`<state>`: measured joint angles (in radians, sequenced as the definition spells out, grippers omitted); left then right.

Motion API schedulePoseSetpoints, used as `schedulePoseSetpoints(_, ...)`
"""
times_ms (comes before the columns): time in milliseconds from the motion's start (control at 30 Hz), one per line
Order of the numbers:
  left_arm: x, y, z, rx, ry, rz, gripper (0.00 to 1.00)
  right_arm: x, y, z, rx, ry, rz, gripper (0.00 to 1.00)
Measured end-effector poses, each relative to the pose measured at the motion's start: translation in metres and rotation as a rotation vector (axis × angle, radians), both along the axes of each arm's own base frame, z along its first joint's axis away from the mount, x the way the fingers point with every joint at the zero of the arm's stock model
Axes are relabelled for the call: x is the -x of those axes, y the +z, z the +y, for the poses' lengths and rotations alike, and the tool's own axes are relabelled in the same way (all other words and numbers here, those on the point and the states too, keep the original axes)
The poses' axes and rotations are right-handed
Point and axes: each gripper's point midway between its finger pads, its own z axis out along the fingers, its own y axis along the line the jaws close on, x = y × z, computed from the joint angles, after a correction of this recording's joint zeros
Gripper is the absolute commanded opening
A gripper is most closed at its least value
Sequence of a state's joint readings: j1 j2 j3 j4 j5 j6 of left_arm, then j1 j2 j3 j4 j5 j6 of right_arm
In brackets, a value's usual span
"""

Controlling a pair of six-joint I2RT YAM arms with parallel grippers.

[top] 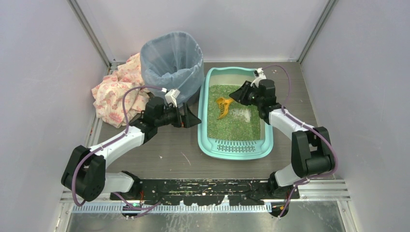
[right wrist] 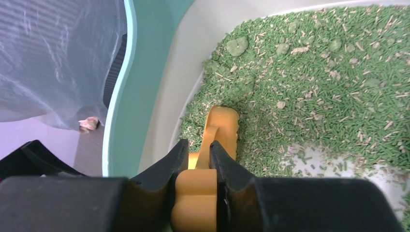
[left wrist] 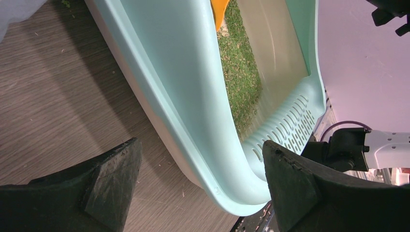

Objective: Clean the litter box

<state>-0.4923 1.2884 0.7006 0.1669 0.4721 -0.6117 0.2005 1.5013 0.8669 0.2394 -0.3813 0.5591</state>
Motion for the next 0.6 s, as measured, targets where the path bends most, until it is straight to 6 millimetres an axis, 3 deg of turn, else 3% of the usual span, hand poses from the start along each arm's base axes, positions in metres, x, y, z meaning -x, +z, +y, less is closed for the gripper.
schedulePoseSetpoints(100, 0.000, 0.000, 0.000, 0.000, 0.000, 0.000, 0.94, 0.001, 0.001, -0.003, -0.054, 0.003, 0.007, 0.01)
schedulePoseSetpoints(367, 0.000, 0.000, 0.000, 0.000, 0.000, 0.000, 0.94, 0.001, 0.012, -0.037, -0.281, -0.043, 0.030, 0.01)
schedulePoseSetpoints(600, 0.000, 0.000, 0.000, 0.000, 0.000, 0.000, 0.94, -0.002, 0.025, -0.054, -0.348, -0.064, 0.005, 0.01)
